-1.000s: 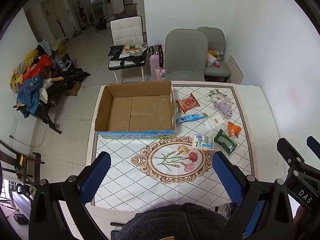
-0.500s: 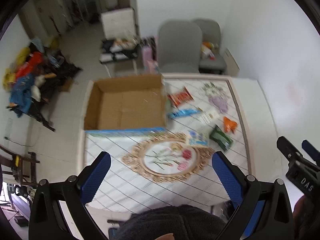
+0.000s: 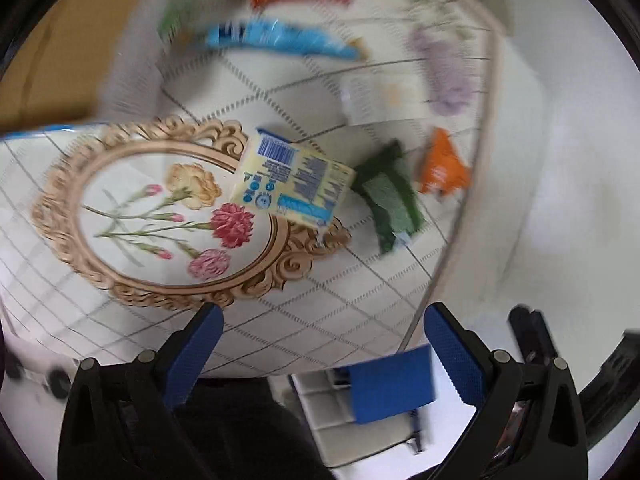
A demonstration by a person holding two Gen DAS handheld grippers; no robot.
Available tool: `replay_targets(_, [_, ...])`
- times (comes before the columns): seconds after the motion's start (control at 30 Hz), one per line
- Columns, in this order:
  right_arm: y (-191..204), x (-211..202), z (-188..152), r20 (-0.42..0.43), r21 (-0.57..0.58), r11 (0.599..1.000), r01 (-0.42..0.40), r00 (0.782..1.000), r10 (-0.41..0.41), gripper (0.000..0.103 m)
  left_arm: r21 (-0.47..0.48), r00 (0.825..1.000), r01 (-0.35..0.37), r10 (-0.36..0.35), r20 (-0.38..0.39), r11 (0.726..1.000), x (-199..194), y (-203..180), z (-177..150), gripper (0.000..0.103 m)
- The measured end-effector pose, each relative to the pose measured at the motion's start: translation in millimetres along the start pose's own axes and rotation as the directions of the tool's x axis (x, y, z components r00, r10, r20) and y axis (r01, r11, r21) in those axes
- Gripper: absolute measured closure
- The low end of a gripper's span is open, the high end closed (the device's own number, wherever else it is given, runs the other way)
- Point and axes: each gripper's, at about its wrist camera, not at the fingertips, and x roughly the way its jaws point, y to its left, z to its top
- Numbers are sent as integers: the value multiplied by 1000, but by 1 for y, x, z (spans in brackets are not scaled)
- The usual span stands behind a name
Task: Organize soft objects
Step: 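Grasp the yellow tissue pack with the left tool while the right tool grasps the green snack bag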
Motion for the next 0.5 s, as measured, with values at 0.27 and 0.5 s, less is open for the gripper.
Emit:
replay_targets(0.27, [30,110,18,-177,-132,988,-80,983,56,20,-227,993,38,-63,-104,973,69,18,53,0])
replay_targets(0.5, [51,157,19,-269,-173,978,-117,961,67,20,-235,996,-69,55,-65,970,84,12,62,23])
